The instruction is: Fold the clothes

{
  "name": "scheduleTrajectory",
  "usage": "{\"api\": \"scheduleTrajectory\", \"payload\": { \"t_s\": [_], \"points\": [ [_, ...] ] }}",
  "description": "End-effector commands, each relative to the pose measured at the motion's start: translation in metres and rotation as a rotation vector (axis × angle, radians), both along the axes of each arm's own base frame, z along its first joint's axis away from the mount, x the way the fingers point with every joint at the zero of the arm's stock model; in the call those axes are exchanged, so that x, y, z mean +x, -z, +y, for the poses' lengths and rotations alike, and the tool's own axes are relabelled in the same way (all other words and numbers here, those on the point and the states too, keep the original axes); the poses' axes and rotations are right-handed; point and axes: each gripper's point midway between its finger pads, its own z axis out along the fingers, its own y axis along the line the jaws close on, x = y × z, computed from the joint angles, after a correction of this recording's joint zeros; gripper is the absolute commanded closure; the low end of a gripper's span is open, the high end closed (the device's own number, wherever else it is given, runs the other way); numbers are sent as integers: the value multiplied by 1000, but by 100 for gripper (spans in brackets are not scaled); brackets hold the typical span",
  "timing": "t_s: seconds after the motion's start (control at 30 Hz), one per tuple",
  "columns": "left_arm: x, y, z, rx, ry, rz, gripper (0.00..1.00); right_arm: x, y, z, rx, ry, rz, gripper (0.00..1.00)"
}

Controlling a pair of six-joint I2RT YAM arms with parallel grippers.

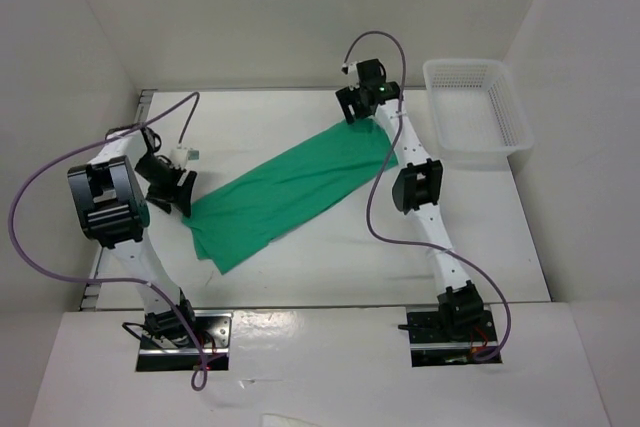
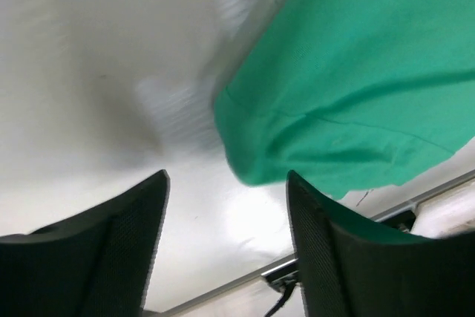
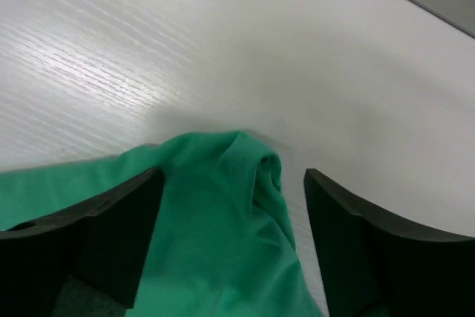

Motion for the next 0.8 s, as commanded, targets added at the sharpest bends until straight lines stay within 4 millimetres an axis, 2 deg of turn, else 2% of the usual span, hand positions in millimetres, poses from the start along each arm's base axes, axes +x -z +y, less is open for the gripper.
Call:
{"api": "scheduleTrajectory", "payload": {
  "t_s": [0.0,0.03,0.13,0.17,0.23,0.27,0.3,0.37,0.4,0.47,0.5,0.6,0.67,0.73,0.77],
  "points": [
    [27,-53,10,49,18,-174,19,5,-152,-10,78,32,-245,14],
    [32,-57,10,46,18,-194,16,3,-161,-10,79,32,-248,12],
    [47,-73,7,27,9,-267,12,-14,-210,-17,76,33,-290,9],
    [51,-78,6,22,9,-285,12,-18,-221,-18,72,27,-302,8],
    [58,-79,4,0,2,-304,11,-37,-231,-24,54,20,-269,3],
    [58,-79,2,-11,2,-308,11,-44,-229,-26,35,10,-247,3],
    [64,-83,1,-19,-5,-330,11,-50,-223,-30,21,17,-216,1],
    [71,-84,3,-29,-28,-361,11,-72,-197,-38,-31,9,-99,1],
    [73,-88,3,-24,-37,-376,10,-81,-169,-40,-54,6,-15,1],
    [81,-91,0,-48,-55,-407,8,-98,-146,-51,-71,39,87,1],
    [81,-91,-1,-53,-78,-399,8,-107,-129,-49,-67,33,146,1],
    [89,-98,-3,-84,-110,-431,5,-119,-109,-36,3,13,229,1],
    [91,-100,0,-92,-139,-445,1,-122,-104,-22,-1,-14,239,1],
    [90,-106,2,-91,-185,-458,1,-124,-102,-9,-5,-38,240,1],
    [89,-110,3,-78,-197,-480,1,-126,-92,-3,-12,-50,261,1]
  ]
}}
